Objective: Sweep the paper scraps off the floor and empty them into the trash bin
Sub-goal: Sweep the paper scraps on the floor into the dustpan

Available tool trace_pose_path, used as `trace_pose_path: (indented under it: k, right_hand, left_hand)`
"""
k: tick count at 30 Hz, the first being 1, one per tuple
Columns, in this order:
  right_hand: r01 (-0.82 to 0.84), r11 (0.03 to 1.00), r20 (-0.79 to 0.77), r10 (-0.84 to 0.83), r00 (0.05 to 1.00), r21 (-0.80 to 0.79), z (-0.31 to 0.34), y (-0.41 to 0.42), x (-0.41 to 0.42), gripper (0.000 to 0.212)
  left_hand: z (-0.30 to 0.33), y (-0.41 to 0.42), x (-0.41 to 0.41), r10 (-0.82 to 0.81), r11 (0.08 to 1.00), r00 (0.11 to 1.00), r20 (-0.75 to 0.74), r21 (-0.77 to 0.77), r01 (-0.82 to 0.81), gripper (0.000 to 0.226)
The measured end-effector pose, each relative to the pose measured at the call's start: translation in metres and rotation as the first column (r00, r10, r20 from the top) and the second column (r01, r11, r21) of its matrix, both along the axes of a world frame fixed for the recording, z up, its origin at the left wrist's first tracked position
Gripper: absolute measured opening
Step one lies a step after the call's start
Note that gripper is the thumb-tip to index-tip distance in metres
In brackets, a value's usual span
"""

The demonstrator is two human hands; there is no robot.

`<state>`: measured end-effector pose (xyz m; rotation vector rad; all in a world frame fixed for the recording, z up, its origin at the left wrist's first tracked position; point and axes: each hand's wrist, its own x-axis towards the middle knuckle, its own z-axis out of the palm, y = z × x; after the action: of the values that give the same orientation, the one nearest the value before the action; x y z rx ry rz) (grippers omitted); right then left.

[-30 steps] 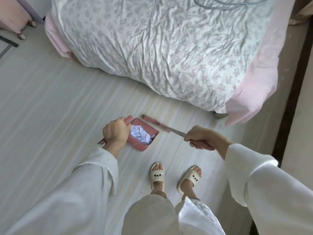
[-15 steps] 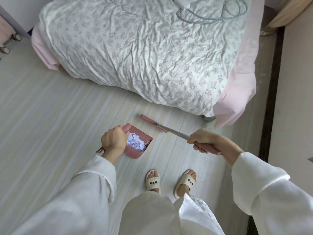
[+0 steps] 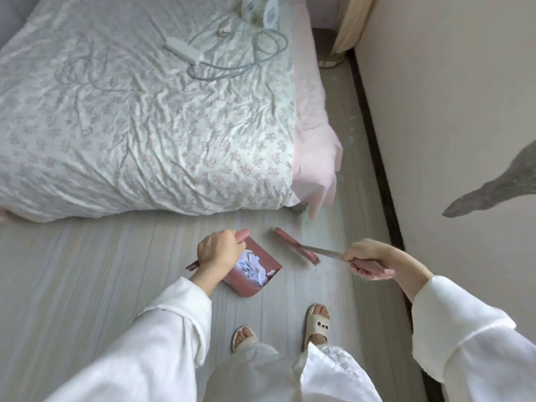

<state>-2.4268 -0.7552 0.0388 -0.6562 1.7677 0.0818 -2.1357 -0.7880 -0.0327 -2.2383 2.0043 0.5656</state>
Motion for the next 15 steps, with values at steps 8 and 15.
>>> trace_pose_path:
  k: [8, 15]
  right_hand:
    - [0.299, 0.948, -0.012, -0.302, 0.953, -0.113, -0.011, 0.015, -0.128, 0.021]
    - [0.415, 0.887, 0.051, -0.414, 0.909, -0.203, -0.001, -0.003, -0.242, 0.016]
  left_hand:
    - [0.023, -0.046, -0.157, -0.148, 0.989, 0.987, -0.068, -0.038, 0.146, 0.022]
    - [0.036, -0.090, -0.300, -0.193, 0.980, 0.977, -0.090, -0.057, 0.188, 0.023]
